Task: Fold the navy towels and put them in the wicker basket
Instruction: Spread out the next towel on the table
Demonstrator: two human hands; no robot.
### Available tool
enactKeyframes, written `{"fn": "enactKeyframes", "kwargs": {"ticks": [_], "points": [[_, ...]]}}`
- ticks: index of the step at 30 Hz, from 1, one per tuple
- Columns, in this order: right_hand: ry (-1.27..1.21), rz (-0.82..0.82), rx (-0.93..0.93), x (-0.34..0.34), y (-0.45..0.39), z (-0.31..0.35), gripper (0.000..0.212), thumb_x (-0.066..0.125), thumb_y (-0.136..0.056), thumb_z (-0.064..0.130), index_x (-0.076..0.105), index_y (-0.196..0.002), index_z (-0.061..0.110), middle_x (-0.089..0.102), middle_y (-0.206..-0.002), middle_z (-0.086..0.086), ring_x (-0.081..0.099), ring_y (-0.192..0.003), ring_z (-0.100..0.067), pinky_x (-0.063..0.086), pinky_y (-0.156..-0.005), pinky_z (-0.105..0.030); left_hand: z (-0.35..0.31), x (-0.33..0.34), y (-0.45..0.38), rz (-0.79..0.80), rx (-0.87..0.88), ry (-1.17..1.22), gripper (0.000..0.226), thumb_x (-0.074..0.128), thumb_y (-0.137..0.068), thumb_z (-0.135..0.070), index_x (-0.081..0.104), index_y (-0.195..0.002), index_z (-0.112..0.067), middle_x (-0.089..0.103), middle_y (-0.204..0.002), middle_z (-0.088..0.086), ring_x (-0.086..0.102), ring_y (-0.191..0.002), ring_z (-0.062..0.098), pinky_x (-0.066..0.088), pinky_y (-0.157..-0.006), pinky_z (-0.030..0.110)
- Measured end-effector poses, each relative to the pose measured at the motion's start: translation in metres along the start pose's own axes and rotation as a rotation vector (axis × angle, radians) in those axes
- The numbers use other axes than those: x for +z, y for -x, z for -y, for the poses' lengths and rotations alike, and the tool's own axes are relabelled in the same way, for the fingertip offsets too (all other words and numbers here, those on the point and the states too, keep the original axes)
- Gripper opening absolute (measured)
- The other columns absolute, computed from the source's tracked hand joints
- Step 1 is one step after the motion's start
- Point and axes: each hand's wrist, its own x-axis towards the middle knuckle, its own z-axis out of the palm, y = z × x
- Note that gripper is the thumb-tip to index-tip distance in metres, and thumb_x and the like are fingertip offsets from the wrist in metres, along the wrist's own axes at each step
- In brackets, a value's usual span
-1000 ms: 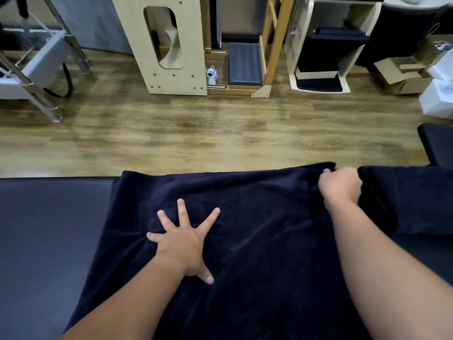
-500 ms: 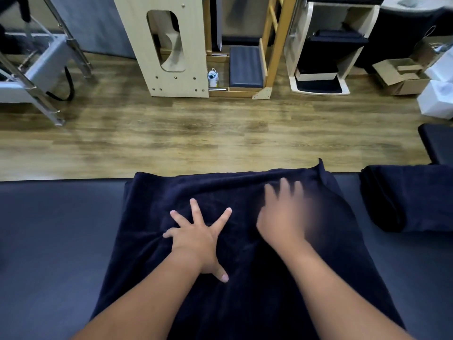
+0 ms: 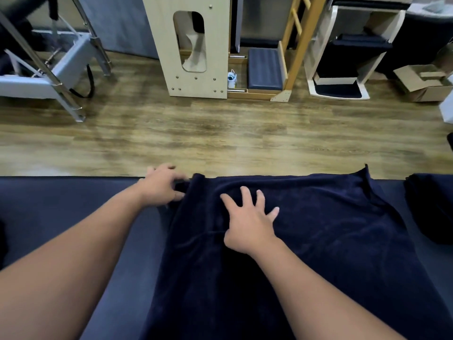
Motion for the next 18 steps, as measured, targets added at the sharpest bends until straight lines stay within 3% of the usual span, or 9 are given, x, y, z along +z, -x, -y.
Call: {"fn": "enactKeyframes", "kwargs": {"ticks": [2, 4, 6, 8, 10, 13, 14, 16, 18], "points": [[0.01, -0.005, 0.038, 0.001, -0.004, 0.004, 0.092, 0.061, -0.078, 0.028, 0.007, -0.151, 0.047, -0.01, -0.164, -0.004, -0.014, -0.149, -0.046, 0.004, -0.105, -0.083, -0.011, -0.002, -0.001, 0.003, 0.215, 0.043, 0.023, 0.077, -0.088, -0.023, 0.069, -0.109, -0.025, 0.043, -0.153, 0.004, 0.023, -0.148, 0.021, 0.023, -0.113, 0.028], [0.031, 0.003, 0.051, 0.002, -0.005, 0.006, 0.095, 0.061, -0.077, 0.031, 0.004, -0.152, 0.046, -0.011, -0.164, -0.004, -0.014, -0.149, -0.046, 0.005, -0.104, -0.084, -0.025, -0.009, 0.006, -0.005, 0.35, 0.316, 0.016, 0.078, -0.086, -0.007, 0.063, -0.09, -0.013, 0.052, -0.145, 0.004, 0.036, -0.142, 0.017, 0.03, -0.1, 0.014], [0.047, 0.018, 0.066, 0.002, -0.005, 0.008, 0.097, 0.061, -0.078, 0.033, 0.001, -0.153, 0.044, -0.012, -0.163, -0.003, -0.015, -0.149, -0.045, 0.006, -0.104, -0.084, -0.031, -0.017, 0.014, 0.017, 0.371, 0.716, 0.027, 0.079, -0.078, 0.001, 0.053, -0.076, -0.006, 0.069, -0.11, 0.006, 0.062, -0.107, 0.017, 0.043, -0.082, 0.016], [0.055, 0.032, 0.082, 0.002, -0.005, 0.009, 0.097, 0.059, -0.077, 0.033, 0.001, -0.154, 0.041, -0.013, -0.163, -0.003, -0.016, -0.149, -0.045, 0.007, -0.105, -0.083, -0.031, -0.028, 0.021, 0.043, 0.371, 0.843, 0.021, 0.073, -0.069, -0.007, 0.053, -0.074, -0.003, 0.063, -0.071, -0.001, 0.055, -0.068, 0.011, 0.04, -0.064, 0.02], [0.057, 0.044, 0.088, 0.0, -0.005, 0.01, 0.097, 0.057, -0.077, 0.029, 0.0, -0.154, 0.041, -0.014, -0.163, -0.003, -0.016, -0.148, -0.045, 0.007, -0.105, -0.083, -0.029, -0.04, 0.026, 0.128, 0.312, 0.678, 0.024, 0.07, -0.065, -0.022, 0.062, -0.083, -0.009, 0.063, -0.071, -0.003, 0.055, -0.068, 0.008, 0.042, -0.068, 0.023], [0.047, 0.041, 0.098, 0.001, -0.006, 0.013, 0.097, 0.056, -0.076, 0.027, 0.0, -0.152, 0.046, -0.012, -0.163, -0.004, -0.015, -0.148, -0.046, 0.007, -0.104, -0.084, -0.02, -0.05, 0.028, 0.377, 0.166, -0.019, 0.066, 0.08, -0.067, -0.057, 0.062, -0.122, -0.023, 0.068, -0.114, -0.006, 0.062, -0.104, 0.013, 0.049, -0.094, 0.032], [0.047, 0.039, 0.105, 0.001, -0.006, 0.014, 0.096, 0.057, -0.076, 0.026, 0.001, -0.152, 0.045, -0.011, -0.163, -0.005, -0.015, -0.148, -0.047, 0.007, -0.104, -0.084, -0.018, -0.048, 0.029, 0.445, 0.134, -0.211, 0.066, 0.081, -0.072, -0.058, 0.06, -0.126, -0.028, 0.066, -0.118, -0.01, 0.061, -0.108, 0.014, 0.049, -0.095, 0.033], [0.048, 0.038, 0.12, 0.002, -0.007, 0.018, 0.095, 0.057, -0.076, 0.025, 0.002, -0.152, 0.043, -0.011, -0.163, -0.006, -0.017, -0.148, -0.047, 0.007, -0.103, -0.084, -0.016, -0.038, 0.029, 0.465, 0.184, -0.293, 0.032, 0.077, -0.084, -0.045, 0.064, -0.108, -0.027, 0.066, -0.096, -0.014, 0.06, -0.088, 0.011, 0.047, -0.079, 0.032], [0.052, 0.04, 0.131, 0.003, -0.008, 0.02, 0.095, 0.056, -0.076, 0.024, 0.001, -0.152, 0.04, -0.013, -0.163, -0.006, -0.019, -0.148, -0.047, 0.007, -0.103, -0.084, -0.01, -0.028, 0.029, 0.433, 0.257, -0.037, 0.015, 0.075, -0.089, -0.033, 0.065, -0.085, -0.022, 0.065, -0.076, -0.012, 0.058, -0.07, 0.009, 0.044, -0.068, 0.031]]}}
